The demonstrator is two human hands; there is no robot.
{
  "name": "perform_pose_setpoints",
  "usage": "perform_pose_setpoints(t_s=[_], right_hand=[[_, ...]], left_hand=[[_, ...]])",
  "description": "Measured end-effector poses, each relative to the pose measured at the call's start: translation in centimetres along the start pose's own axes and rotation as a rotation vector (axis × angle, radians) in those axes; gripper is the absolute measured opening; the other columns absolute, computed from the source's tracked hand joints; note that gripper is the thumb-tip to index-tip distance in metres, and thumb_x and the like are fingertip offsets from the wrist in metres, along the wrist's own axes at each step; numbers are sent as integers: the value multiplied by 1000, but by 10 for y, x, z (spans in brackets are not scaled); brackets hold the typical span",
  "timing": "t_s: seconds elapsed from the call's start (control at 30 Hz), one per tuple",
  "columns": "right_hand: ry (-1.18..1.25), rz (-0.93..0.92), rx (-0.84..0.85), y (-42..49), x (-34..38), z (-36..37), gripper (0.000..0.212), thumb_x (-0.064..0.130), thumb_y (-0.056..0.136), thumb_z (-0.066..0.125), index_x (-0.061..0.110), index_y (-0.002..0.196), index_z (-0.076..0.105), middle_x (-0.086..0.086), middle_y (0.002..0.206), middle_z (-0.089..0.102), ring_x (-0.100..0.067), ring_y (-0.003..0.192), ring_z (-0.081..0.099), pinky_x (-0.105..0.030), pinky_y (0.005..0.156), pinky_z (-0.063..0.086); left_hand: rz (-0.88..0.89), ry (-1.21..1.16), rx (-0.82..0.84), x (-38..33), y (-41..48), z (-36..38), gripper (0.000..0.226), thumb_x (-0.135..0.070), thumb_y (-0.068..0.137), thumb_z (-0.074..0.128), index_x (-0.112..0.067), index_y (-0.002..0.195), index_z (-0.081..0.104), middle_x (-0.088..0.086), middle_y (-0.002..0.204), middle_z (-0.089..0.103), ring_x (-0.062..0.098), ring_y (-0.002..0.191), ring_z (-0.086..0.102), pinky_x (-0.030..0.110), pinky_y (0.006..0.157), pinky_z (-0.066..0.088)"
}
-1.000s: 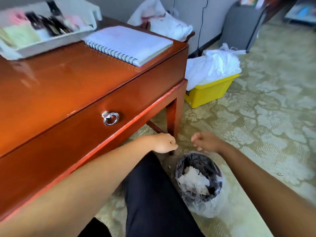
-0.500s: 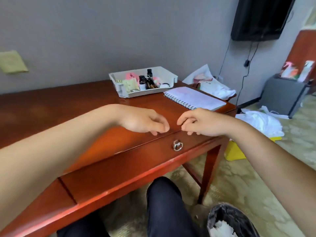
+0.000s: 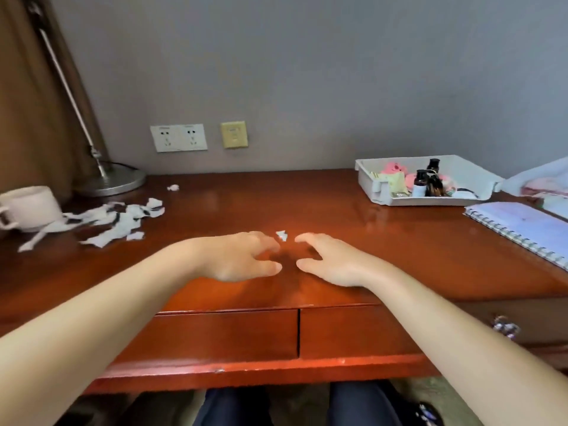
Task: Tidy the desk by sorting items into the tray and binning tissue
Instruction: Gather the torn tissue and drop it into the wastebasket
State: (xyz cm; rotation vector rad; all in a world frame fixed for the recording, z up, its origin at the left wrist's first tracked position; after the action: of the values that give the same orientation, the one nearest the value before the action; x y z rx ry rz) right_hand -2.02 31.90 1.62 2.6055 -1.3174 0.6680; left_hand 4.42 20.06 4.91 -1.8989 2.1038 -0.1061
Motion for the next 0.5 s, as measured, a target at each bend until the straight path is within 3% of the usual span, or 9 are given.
perform_pose_setpoints(t_s=[0.17, 0.3, 0.5], right_hand=[[0, -7, -37, 41, 26, 25, 61, 49, 96, 39, 32, 150, 16, 0, 161, 11, -25, 148, 11, -46, 119, 17], [27, -86, -34, 64, 57, 43, 61, 50, 96, 39, 32, 150, 15, 4, 160, 13, -20, 148, 13, -41, 117, 19], [-139, -254, 26, 103, 115, 76, 68, 56, 94, 34, 33, 151, 5, 5, 161, 7, -18, 149, 7, -39, 118, 14]], left_hand=[[-265, 74, -216, 81, -17, 12, 67, -53, 95, 35, -25, 151, 12, -2, 160, 6, 21, 148, 4, 44, 119, 5], [-498, -8, -418, 131, -27, 27, 76, -62, 91, 33, -26, 151, 3, -1, 161, 3, 22, 149, -1, 50, 117, 0], [-674, -23, -532, 189, -35, 26, 82, -67, 88, 35, -27, 151, 2, 0, 161, 0, 24, 149, -3, 52, 117, 2]])
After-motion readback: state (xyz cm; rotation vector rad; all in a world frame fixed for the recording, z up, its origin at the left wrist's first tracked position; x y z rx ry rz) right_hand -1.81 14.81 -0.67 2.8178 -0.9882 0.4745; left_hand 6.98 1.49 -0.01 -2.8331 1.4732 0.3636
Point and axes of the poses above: each hand's wrist, its own y-axis towards the middle knuckle, its own z-axis out of the palm, x = y × z, the point moved 7 cm from there along y, towards the middle knuckle
